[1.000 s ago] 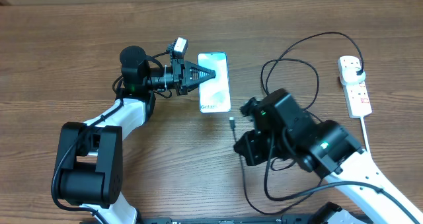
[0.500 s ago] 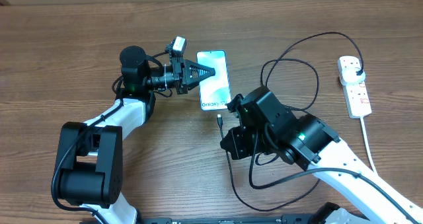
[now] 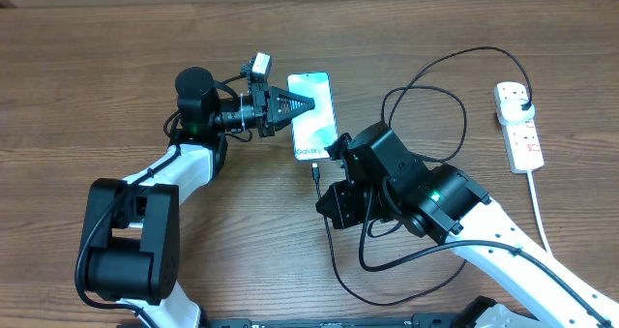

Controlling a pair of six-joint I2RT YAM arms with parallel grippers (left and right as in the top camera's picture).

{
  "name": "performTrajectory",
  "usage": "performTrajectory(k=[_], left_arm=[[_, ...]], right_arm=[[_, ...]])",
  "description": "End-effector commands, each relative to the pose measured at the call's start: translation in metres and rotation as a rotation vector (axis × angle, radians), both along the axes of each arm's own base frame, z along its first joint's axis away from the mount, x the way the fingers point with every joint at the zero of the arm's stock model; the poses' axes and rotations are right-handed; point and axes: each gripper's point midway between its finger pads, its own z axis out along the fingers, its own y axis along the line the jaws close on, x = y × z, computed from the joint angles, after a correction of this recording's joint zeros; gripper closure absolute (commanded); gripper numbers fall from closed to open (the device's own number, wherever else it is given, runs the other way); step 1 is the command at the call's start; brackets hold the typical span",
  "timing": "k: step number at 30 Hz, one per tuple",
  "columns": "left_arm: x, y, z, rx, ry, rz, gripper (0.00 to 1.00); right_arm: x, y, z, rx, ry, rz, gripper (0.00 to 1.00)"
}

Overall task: Plug charger to phone and switch on socket
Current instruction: 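Push the USB-C plug up into the phone's bottom port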

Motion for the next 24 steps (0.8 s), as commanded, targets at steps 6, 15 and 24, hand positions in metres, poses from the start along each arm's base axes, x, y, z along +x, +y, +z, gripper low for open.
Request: performTrajectory(k=[6, 15, 24], left_arm=[[0.0028, -0.0013, 0.0115, -0.002, -0.081, -0.016, 0.96], [-0.0008, -0.0017, 0.0116, -0.004, -0.080, -0.037, 0.96], [-0.0022, -0.0019, 0.0117, -0.005, -0.078, -0.045, 0.96]], right_arm=[[0.0026, -0.0020, -0.0026, -0.013, 0.004, -0.037, 0.96], [0.0056, -0.0034, -0.0031, -0.022, -0.010, -0.046, 0.96], [0.0076, -0.0032, -0.0027, -0.022, -0.019, -0.051, 0.96]])
